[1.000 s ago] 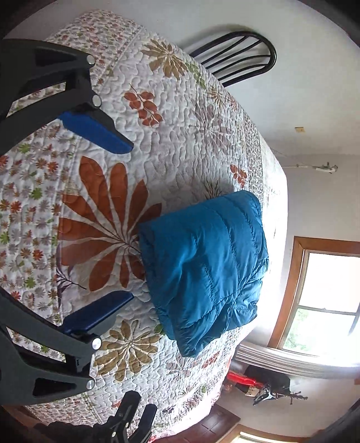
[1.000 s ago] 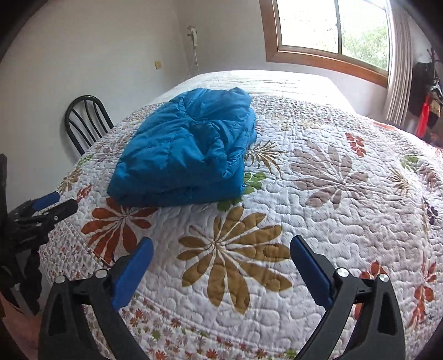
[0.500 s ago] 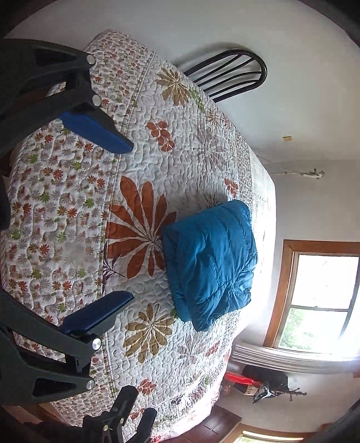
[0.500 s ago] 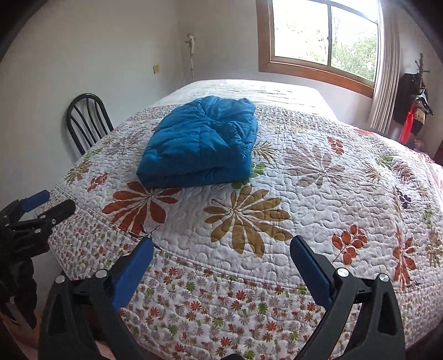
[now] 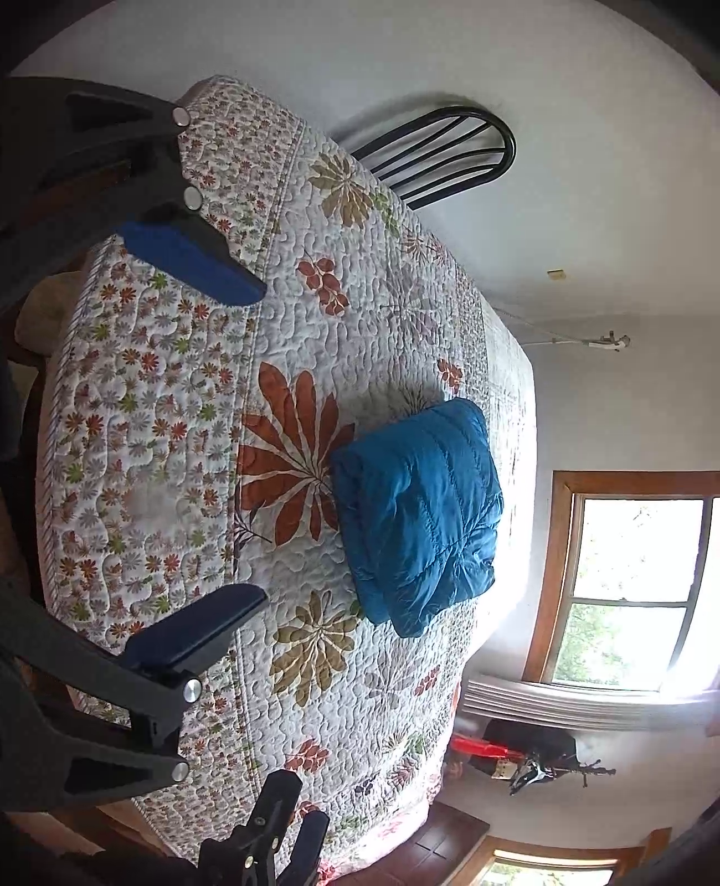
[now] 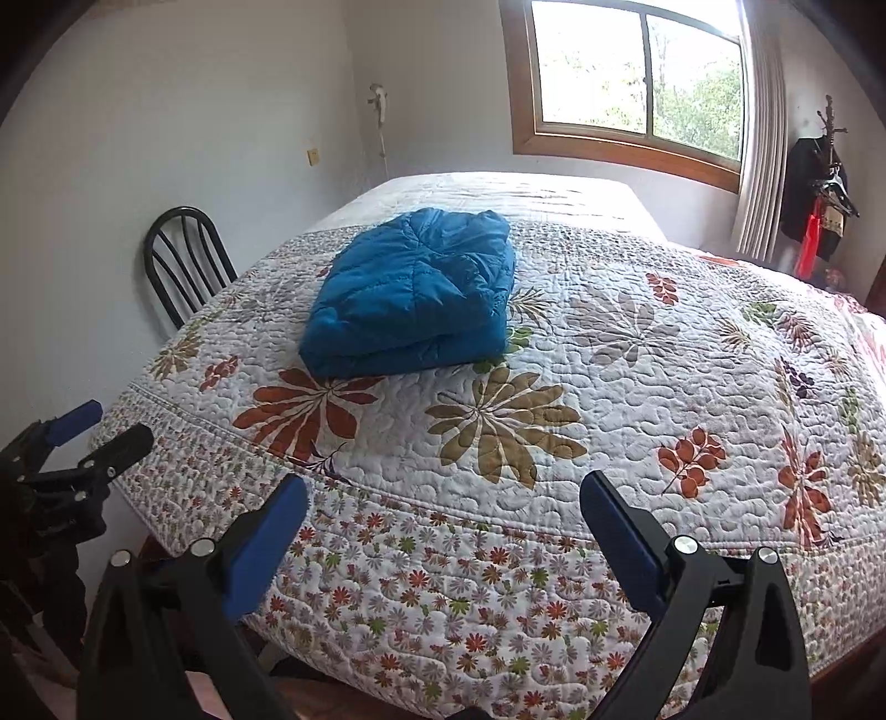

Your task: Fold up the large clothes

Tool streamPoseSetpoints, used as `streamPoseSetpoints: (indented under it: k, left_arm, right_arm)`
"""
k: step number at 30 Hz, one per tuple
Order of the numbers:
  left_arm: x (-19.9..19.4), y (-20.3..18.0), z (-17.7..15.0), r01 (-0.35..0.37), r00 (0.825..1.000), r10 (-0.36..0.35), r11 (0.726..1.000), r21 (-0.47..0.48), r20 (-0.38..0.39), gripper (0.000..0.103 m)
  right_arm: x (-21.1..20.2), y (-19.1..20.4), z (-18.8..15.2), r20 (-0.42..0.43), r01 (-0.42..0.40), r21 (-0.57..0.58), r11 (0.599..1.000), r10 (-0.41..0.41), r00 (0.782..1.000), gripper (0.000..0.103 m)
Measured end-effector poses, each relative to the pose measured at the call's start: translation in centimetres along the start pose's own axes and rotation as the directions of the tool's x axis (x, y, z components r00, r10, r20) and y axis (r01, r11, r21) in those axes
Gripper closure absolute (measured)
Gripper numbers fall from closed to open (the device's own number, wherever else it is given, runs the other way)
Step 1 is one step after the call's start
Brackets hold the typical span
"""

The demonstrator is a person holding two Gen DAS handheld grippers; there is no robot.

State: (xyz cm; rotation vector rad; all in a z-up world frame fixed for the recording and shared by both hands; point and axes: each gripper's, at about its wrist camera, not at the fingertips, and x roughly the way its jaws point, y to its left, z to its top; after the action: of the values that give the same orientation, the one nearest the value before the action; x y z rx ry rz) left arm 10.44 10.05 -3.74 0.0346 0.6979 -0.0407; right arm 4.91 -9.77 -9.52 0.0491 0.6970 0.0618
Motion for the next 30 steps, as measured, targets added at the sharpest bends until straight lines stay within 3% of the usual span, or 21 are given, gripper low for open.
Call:
streamPoseSetpoints:
  k: [30]
  left_arm:
    - [-0.53, 0.26, -0.23, 0.013, 1.000, -0.013, 1.000, -0.013, 0.005, 0.003]
  right_arm:
    - [-0.27, 0.24, -0.39, -0.008, -0.016, 0.000, 1.000, 0.016, 1.000, 0.004]
